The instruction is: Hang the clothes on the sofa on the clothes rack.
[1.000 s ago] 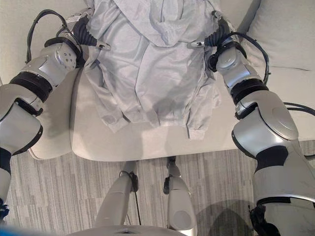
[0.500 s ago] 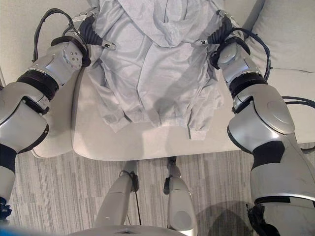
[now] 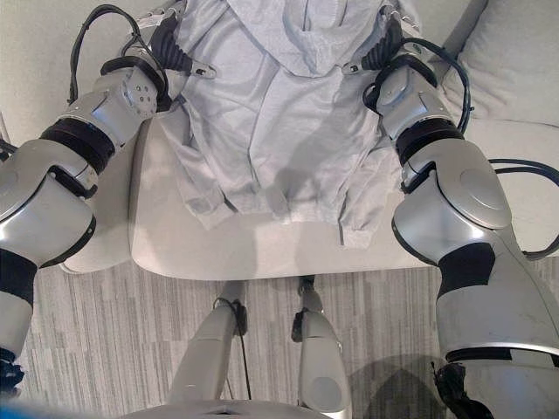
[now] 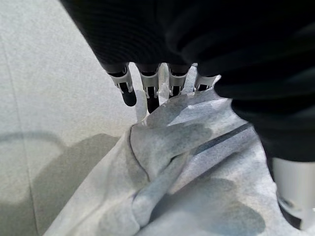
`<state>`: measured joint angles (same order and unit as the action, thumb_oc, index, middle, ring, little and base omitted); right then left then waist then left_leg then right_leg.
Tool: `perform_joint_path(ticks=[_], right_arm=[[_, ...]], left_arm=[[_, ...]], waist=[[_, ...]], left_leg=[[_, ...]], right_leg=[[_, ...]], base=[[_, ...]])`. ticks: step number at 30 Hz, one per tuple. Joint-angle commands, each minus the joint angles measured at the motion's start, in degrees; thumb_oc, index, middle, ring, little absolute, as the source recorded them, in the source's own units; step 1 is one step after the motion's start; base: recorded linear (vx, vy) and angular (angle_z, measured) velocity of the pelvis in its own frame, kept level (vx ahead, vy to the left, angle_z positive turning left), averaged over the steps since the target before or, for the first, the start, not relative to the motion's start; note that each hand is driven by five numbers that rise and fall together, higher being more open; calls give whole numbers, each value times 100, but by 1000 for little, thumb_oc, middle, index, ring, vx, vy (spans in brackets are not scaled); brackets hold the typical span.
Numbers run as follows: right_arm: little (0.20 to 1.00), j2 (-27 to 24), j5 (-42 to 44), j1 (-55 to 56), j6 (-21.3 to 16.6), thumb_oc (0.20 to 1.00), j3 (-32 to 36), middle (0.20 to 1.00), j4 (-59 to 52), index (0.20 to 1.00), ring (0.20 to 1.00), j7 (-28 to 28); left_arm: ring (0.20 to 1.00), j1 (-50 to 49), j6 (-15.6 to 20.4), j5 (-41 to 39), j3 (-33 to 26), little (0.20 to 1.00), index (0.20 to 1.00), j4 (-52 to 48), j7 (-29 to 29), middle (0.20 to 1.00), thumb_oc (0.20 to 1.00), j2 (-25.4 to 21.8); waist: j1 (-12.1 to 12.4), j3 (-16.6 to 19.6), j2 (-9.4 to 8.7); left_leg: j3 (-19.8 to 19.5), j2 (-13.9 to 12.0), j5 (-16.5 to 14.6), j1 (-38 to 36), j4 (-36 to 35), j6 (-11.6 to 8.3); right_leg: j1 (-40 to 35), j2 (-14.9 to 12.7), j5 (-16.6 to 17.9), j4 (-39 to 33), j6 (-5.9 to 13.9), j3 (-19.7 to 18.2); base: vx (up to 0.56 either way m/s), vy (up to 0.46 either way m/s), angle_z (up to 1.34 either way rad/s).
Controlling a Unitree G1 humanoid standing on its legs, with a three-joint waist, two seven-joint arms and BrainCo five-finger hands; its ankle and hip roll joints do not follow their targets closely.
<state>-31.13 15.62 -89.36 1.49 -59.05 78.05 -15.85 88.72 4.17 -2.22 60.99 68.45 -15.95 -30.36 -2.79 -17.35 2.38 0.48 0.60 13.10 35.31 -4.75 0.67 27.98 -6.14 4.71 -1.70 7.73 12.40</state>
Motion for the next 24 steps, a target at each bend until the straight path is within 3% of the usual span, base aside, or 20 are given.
perform_joint_path(ticks=[1, 7, 9, 11, 12, 13, 14, 15, 16, 17, 24], right_arm=[[1000, -49, -196, -1104, -77, 1000, -144, 1000, 503, 1000, 1000, -62], [1000, 31, -162, -1135, -82, 1000, -180, 1000, 504, 1000, 1000, -51], [1000, 64, -144, -1136, -85, 1000, -178, 1000, 501, 1000, 1000, -58], [1000, 115, -115, -1132, -99, 1000, -182, 1000, 484, 1000, 1000, -67], [1000, 138, -81, -1140, -106, 1000, -183, 1000, 472, 1000, 1000, -76], [1000, 139, -81, -1140, -106, 1000, -183, 1000, 473, 1000, 1000, -76], [1000, 184, -25, -1150, -127, 1000, -172, 1000, 439, 1000, 1000, -90], [1000, 206, 29, -1147, -147, 1000, -164, 1000, 412, 1000, 1000, -95], [1000, 226, 71, -1140, -156, 1000, -152, 1000, 395, 1000, 1000, -96], [200, 265, 134, -1135, -190, 200, -149, 200, 342, 200, 200, -104], [200, 330, 358, -1101, -282, 200, -156, 200, 148, 200, 200, -88]], left_arm=[[1000, 1255, 85, -41, 117, 1000, 1000, 686, -148, 1000, 1000, 229], [1000, 1364, 65, 55, 140, 1000, 1000, 647, -230, 1000, 1000, 304], [903, 1375, 50, 74, 146, 903, 903, 654, -251, 903, 903, 325], [693, 1391, 49, 87, 132, 693, 693, 649, -283, 693, 693, 344], [677, 1391, 44, 79, 128, 677, 677, 648, -287, 677, 677, 351], [570, 1391, 44, 79, 128, 570, 570, 648, -287, 570, 570, 351], [319, 1425, 36, 95, 144, 319, 319, 665, -298, 319, 319, 368], [200, 1441, 34, 110, 161, 200, 200, 677, -295, 200, 200, 362], [200, 1459, 26, 121, 170, 200, 200, 684, -296, 200, 200, 366], [200, 1488, 29, 126, 191, 200, 200, 676, -295, 200, 200, 371], [200, 1512, 58, 80, 205, 200, 200, 620, -285, 200, 200, 322]], waist=[[59, -345, 122], [105, -386, 151], [109, -399, 148], [118, -413, 153], [119, -420, 153], [118, -420, 153], [117, -432, 146], [113, -438, 143], [112, -439, 141], [100, -448, 132], [70, -471, 105]], left_leg=[[81, 109, -268, -379, -25, -602], [59, 109, -250, -323, -25, -598], [45, 101, -242, -311, -25, -597], [43, 101, -232, -298, -25, -598], [40, 98, -227, -288, -25, -599], [40, 98, -227, -287, -25, -599], [40, 96, -222, -265, -25, -598], [48, 89, -220, -256, -25, -598], [49, 90, -222, -247, -25, -595], [44, 89, -220, -230, -25, -593], [55, 90, -227, -245, -25, -577]], right_leg=[[653, 79, 971, -330, 491, -82], [722, 90, 969, -330, 465, -76], [737, 90, 972, -330, 458, -72], [751, 91, 969, -330, 454, -73], [759, 89, 971, -330, 453, -66], [760, 89, 971, -330, 453, -66], [779, 90, 972, -330, 453, -71], [789, 91, 978, -330, 452, -74], [804, 94, 980, -330, 447, -80], [818, 94, 985, -330, 442, -91], [802, 101, 988, -330, 429, -139]], base=[[0, 0, 0], [0, 0, 0], [0, 0, 0], [0, 0, 0], [0, 0, 0], [-9, -3, 4], [-12, -1, 5], [-12, -3, 5], [0, 0, 0], [0, 0, 0], [0, 0, 0]])
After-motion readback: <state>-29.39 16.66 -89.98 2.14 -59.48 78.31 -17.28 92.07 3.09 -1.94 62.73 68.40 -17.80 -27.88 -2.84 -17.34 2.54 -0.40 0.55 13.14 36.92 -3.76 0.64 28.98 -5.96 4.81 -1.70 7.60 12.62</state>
